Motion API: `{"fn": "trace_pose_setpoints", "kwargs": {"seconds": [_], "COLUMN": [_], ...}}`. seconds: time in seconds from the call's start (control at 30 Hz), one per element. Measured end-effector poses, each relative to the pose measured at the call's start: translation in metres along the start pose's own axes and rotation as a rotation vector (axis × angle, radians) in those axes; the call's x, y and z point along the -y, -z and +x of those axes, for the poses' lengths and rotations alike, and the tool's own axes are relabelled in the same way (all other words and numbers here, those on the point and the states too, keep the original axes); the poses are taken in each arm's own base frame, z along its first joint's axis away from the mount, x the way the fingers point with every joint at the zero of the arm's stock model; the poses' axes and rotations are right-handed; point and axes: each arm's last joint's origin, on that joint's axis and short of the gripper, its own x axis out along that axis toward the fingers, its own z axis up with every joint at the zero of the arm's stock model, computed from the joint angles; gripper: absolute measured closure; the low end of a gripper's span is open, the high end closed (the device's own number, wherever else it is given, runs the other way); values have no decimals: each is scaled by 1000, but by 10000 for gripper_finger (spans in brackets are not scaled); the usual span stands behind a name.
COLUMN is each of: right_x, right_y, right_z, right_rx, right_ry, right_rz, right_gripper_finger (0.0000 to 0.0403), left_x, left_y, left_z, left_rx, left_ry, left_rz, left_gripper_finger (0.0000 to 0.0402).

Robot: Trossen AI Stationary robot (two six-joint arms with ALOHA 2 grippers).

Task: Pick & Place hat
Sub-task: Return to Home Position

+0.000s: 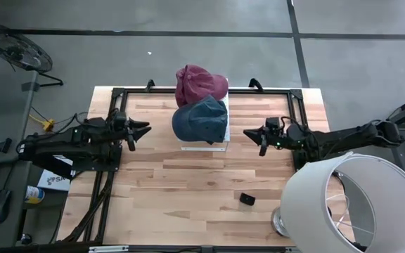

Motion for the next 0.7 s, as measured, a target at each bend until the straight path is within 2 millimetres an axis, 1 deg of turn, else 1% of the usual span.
{"fn": "trace_pose_setpoints", "kwargs": {"seconds": [0.1,0.23,0.37,0.5,0.7], "right_x": [4,8,10,11,12], "right_y": [6,9,12,14,15], "right_z": [-2,-4,-5,-5,-5], "right_rx": [-5,35,32,7,4], "right_ry": [5,8,7,7,27], "right_rz": [11,28,28,21,16], "right_gripper_finger": [403,403,403,403,403], "left_x": [-1,-4,-8,-15,-21], "left_y": [7,21,34,50,63], "left_z": [6,15,21,26,29], "left_rx": [32,78,127,124,109], "left_ry": [47,79,119,114,92], "left_rz": [-29,-52,-85,-111,-179], "left_gripper_finger": [273,273,273,273,273]}}
